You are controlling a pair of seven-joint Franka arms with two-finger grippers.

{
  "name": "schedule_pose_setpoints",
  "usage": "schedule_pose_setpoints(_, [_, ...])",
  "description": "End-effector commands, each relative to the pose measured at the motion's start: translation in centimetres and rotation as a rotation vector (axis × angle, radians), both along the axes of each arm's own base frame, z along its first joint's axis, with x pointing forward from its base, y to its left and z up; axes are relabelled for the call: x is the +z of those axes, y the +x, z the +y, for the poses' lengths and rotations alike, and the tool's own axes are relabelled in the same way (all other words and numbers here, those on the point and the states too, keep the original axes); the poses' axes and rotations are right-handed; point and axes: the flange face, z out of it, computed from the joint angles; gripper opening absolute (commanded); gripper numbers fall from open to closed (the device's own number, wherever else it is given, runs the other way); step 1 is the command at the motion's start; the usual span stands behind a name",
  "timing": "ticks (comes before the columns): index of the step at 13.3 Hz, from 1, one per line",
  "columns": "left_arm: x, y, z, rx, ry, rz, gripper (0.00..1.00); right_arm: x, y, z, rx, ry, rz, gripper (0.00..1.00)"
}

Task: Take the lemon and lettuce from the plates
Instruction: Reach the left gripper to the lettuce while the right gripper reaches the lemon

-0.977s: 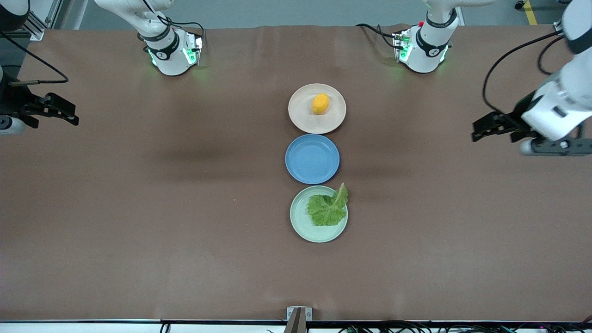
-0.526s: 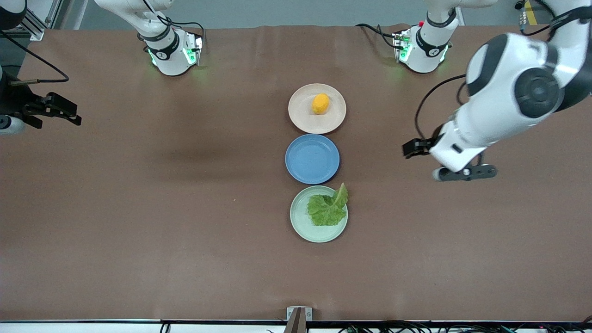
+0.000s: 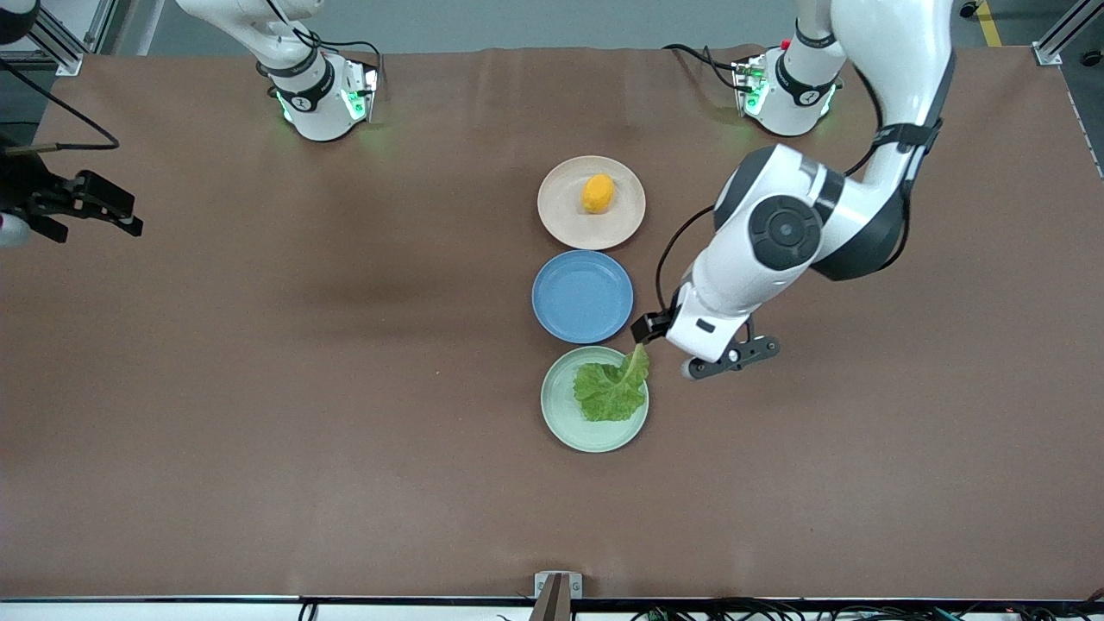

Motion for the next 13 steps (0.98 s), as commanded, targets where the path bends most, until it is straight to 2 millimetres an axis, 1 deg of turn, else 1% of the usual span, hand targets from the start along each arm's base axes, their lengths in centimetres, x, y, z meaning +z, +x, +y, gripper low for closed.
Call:
schedule_pose_setpoints(1, [-3.2,1.5,-3.2,0.08,0.017,-0.053,1.0,-6.2,4.4,0.3,0.021,0.01,0.078,1.0])
schedule_pose_setpoints(2, [-4.8,1.4,-4.2,0.086,0.023,-0.067,1.0,-6.5,5.0,1.3,0.032,0.012,0.077,1.0])
schedule_pose_setpoints(3, [-6.3,1.3,-4.9,0.069,0.036,-0.086,1.0,-6.7,5.0,2.6,0.037,0.018,0.076,1.0])
schedule_pose_setpoints(4, [-7.4,1.5,-5.2,0.052,0.042,-0.116,1.0,-7.3,4.9,4.1,0.003,0.027,0.089,1.0])
schedule_pose_setpoints(5, [-8.7,1.3,-6.1,0.036,0.035,-0.13,1.0,-8.0,4.8,5.8,-0.093,0.034,0.093,1.0])
schedule_pose_setpoints(6, [-9.9,1.1,-6.7,0.029,0.029,-0.134,1.0,-8.8,4.5,8.2,-0.139,0.046,0.109,1.0])
schedule_pose_setpoints(7, [-11.0,1.1,-6.9,0.024,0.03,-0.136,1.0,-9.2,4.0,10.5,-0.171,0.044,0.124,1.0])
schedule_pose_setpoints(8, [-11.9,1.0,-6.9,0.011,0.044,-0.136,0.99,-9.5,3.0,14.0,-0.217,0.031,0.138,1.0])
schedule_pose_setpoints(9, [-12.7,0.9,-6.9,-0.01,0.066,-0.142,0.99,-9.6,1.6,18.1,-0.286,0.017,0.134,1.0])
schedule_pose_setpoints(10, [-13.5,0.8,-7.0,-0.021,0.075,-0.145,0.99,-10.2,0.1,21.7,-0.322,0.006,0.133,1.0])
schedule_pose_setpoints(11, [-14.4,0.9,-6.9,-0.025,0.074,-0.147,0.99,-10.4,-1.4,24.9,-0.356,0.008,0.115,1.0])
schedule_pose_setpoints(12, [-15.0,1.0,-7.1,-0.032,0.065,-0.164,0.99,-11.0,-3.4,28.7,-0.403,0.008,0.103,1.0])
schedule_pose_setpoints(13, [-15.5,1.1,-7.2,-0.04,0.057,-0.186,0.99,-11.4,-5.6,33.1,-0.457,0.016,0.082,1.0])
